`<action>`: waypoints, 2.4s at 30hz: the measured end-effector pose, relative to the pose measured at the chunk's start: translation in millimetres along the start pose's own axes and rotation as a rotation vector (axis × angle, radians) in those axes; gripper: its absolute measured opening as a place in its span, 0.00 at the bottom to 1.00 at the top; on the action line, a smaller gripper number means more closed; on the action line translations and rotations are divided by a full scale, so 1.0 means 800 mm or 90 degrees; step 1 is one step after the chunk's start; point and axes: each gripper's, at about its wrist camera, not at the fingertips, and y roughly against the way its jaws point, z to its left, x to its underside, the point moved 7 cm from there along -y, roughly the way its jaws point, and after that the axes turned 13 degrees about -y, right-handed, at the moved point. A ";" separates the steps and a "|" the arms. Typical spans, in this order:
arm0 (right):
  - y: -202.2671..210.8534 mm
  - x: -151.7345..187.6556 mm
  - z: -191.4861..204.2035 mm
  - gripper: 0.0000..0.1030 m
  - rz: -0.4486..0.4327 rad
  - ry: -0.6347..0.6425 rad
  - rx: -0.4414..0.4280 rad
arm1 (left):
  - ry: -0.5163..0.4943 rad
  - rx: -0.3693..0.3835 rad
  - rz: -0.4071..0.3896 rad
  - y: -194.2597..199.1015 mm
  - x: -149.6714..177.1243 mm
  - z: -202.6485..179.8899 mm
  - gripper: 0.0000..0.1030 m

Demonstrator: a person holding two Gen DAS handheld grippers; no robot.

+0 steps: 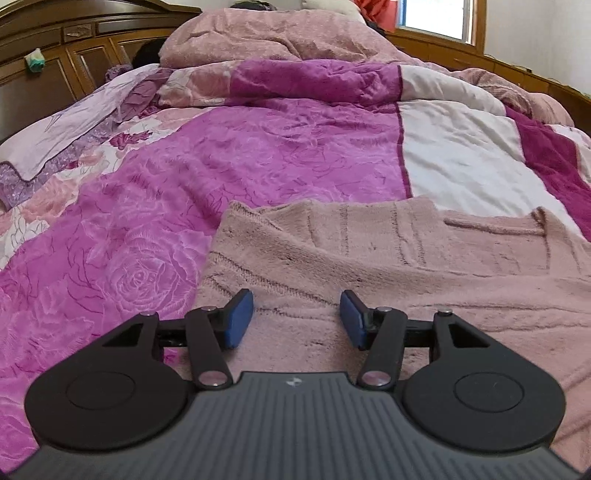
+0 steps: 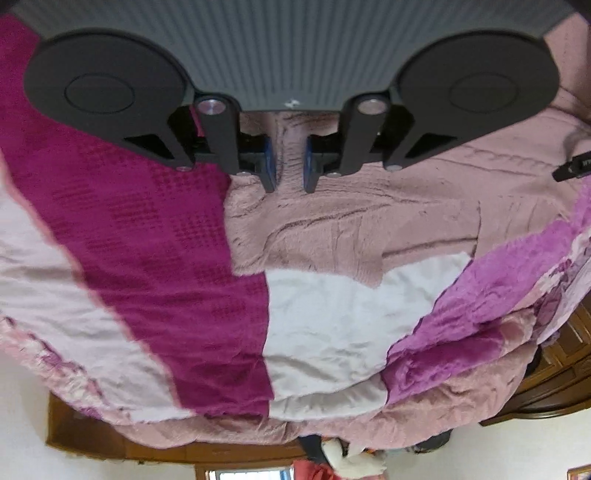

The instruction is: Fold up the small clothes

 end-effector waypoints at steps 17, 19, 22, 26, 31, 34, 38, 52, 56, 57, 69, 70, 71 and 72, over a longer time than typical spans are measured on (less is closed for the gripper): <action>0.113 0.069 0.038 0.30 0.037 0.073 -0.024 | -0.029 0.083 0.009 0.127 0.032 0.006 0.59; 0.124 0.087 0.037 0.30 0.052 0.085 -0.022 | -0.033 0.090 0.020 0.136 0.044 0.006 0.59; 0.136 0.112 0.038 0.30 0.071 0.097 -0.010 | -0.038 0.101 0.032 0.149 0.064 0.006 0.59; 0.153 0.142 0.049 0.31 0.091 0.137 -0.016 | -0.045 0.115 0.047 0.161 0.085 0.003 0.59; 0.168 0.161 0.068 0.31 0.138 0.206 -0.051 | -0.055 0.155 0.067 0.175 0.101 -0.005 0.59; 0.171 0.171 0.076 0.41 0.164 0.254 -0.050 | -0.069 0.165 0.065 0.184 0.108 -0.011 0.59; 0.177 0.188 0.084 0.51 0.189 0.302 -0.067 | -0.083 0.184 0.071 0.189 0.117 -0.019 0.59; 0.211 0.198 0.078 0.51 0.248 0.372 -0.112 | -0.219 0.264 0.124 0.215 0.150 -0.033 0.59; 0.219 0.206 0.069 0.51 0.239 0.413 -0.071 | -0.217 0.279 0.117 0.234 0.160 -0.034 0.59; 0.220 0.207 0.067 0.51 0.241 0.412 -0.067 | -0.213 0.284 0.115 0.237 0.162 -0.035 0.59; 0.222 0.229 0.047 0.31 0.250 0.386 -0.042 | -0.249 0.306 0.081 0.276 0.167 -0.048 0.59; 0.223 0.228 0.046 0.22 0.241 0.390 -0.035 | -0.251 0.308 0.079 0.279 0.167 -0.048 0.59; 0.226 0.224 0.045 0.19 0.230 0.385 -0.030 | -0.253 0.311 0.077 0.283 0.167 -0.049 0.59; 0.231 0.218 0.044 0.12 0.218 0.374 -0.030 | -0.254 0.316 0.073 0.286 0.167 -0.050 0.59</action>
